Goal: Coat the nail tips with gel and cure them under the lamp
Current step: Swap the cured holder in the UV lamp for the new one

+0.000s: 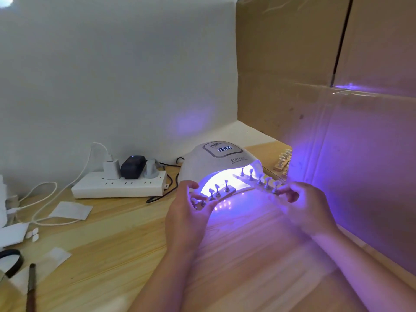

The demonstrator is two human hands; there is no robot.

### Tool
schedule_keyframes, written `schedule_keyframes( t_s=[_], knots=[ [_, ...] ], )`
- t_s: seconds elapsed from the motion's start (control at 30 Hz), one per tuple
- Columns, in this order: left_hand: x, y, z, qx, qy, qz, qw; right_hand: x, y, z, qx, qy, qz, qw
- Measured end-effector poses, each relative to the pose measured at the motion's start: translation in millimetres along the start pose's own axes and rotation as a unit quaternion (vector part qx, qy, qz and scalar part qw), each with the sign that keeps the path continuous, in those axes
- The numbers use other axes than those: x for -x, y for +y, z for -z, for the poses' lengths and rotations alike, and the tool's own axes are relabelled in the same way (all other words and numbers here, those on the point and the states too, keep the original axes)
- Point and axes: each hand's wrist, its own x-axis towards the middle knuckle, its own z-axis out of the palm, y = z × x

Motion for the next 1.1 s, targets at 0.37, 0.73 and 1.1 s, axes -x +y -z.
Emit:
schedule_keyframes(
  t_s=[0.37,0.73,1.1],
  knots=[
    [0,3,2,-0.018,-0.02,0.015,1.0,4,9,9,0.103,0.085,-0.108,0.985],
    [0,-3,2,-0.035,-0.023,0.006,0.999,-38,-3,-46,0.164,0.096,-0.207,0.96],
    [2,-2,2,-0.024,-0.033,0.013,0.999,-66,0,-56,0.262,0.016,-0.187,0.947]
  ],
)
